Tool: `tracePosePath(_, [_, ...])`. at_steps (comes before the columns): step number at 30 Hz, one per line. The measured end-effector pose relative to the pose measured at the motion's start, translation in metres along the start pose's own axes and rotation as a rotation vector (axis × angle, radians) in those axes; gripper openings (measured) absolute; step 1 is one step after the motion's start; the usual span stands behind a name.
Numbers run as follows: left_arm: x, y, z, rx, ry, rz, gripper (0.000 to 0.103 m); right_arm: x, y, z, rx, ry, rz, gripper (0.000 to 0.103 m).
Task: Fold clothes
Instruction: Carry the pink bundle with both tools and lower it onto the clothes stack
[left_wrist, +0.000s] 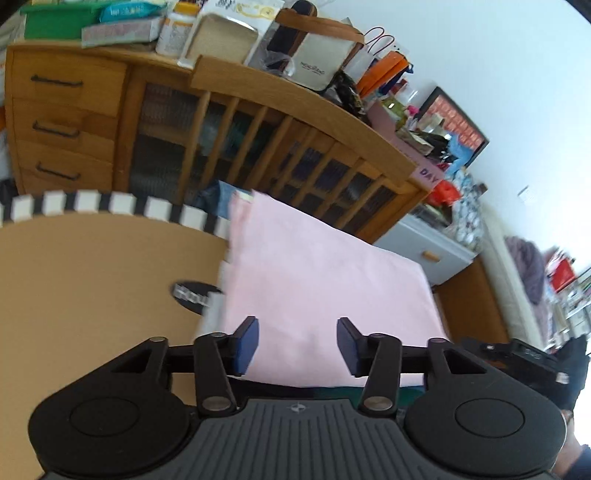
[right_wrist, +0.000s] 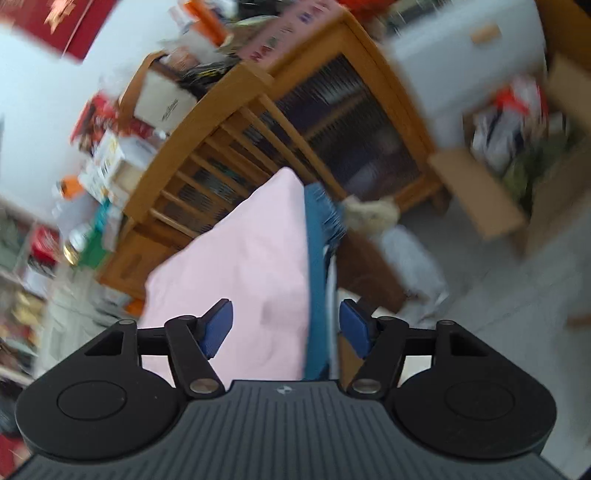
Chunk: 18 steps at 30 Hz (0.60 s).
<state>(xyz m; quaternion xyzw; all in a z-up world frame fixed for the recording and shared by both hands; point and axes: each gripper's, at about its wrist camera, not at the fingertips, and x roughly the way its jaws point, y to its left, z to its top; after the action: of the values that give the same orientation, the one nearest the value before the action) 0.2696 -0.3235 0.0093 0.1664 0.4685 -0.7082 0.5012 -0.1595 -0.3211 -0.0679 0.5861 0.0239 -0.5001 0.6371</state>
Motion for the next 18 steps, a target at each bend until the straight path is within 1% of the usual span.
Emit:
tracePosePath(1, [0.009, -0.003, -0.003, -0.010, 0.023, 0.010, 0.056, -0.001, 0.003, -0.005, -0.014, 0.004, 0.002, 0.049])
tracePosePath(2, [0.018, -0.003, -0.006, -0.014, 0.043, 0.029, 0.056, -0.001, 0.006, -0.010, -0.029, 0.008, 0.004, 0.037])
tracePosePath(3, [0.026, -0.003, -0.009, -0.018, 0.051, 0.056, 0.056, -0.003, 0.011, -0.014, -0.053, 0.005, 0.001, 0.015])
tracePosePath(4, [0.032, -0.003, -0.013, -0.019, 0.054, 0.081, 0.055, -0.010, 0.020, -0.017, -0.101, -0.014, -0.014, 0.012])
tracePosePath(5, [0.037, -0.003, -0.015, -0.010, 0.046, 0.100, 0.052, -0.017, 0.030, -0.020, -0.148, -0.030, -0.023, 0.011])
tracePosePath(6, [0.042, -0.002, -0.016, 0.002, 0.037, 0.111, 0.049, -0.023, 0.040, -0.021, -0.176, -0.038, -0.015, 0.006])
tracePosePath(7, [0.041, -0.003, -0.016, 0.007, 0.032, 0.115, 0.049, -0.028, 0.047, -0.021, -0.173, -0.033, 0.009, 0.006])
tracePosePath(9, [0.039, -0.004, -0.014, 0.008, 0.036, 0.098, 0.049, -0.042, 0.061, -0.022, -0.171, -0.017, 0.061, 0.005])
tracePosePath(11, [0.032, -0.005, -0.013, 0.024, 0.034, 0.086, 0.050, -0.057, 0.066, -0.028, -0.205, -0.030, 0.081, 0.005])
tracePosePath(13, [0.026, -0.006, -0.012, 0.063, 0.029, 0.086, 0.051, -0.060, 0.057, -0.033, -0.198, -0.018, 0.045, 0.005])
tracePosePath(15, [0.023, -0.008, -0.013, 0.097, 0.034, 0.114, 0.051, -0.050, 0.038, -0.039, -0.141, 0.012, -0.020, 0.006])
tracePosePath(17, [0.021, -0.010, -0.015, 0.116, 0.036, 0.131, 0.051, -0.045, 0.024, -0.046, -0.063, 0.024, -0.049, 0.014])
tracePosePath(18, [0.018, -0.012, -0.016, 0.131, 0.029, 0.134, 0.052, -0.047, 0.024, -0.050, -0.069, 0.011, -0.055, 0.018])
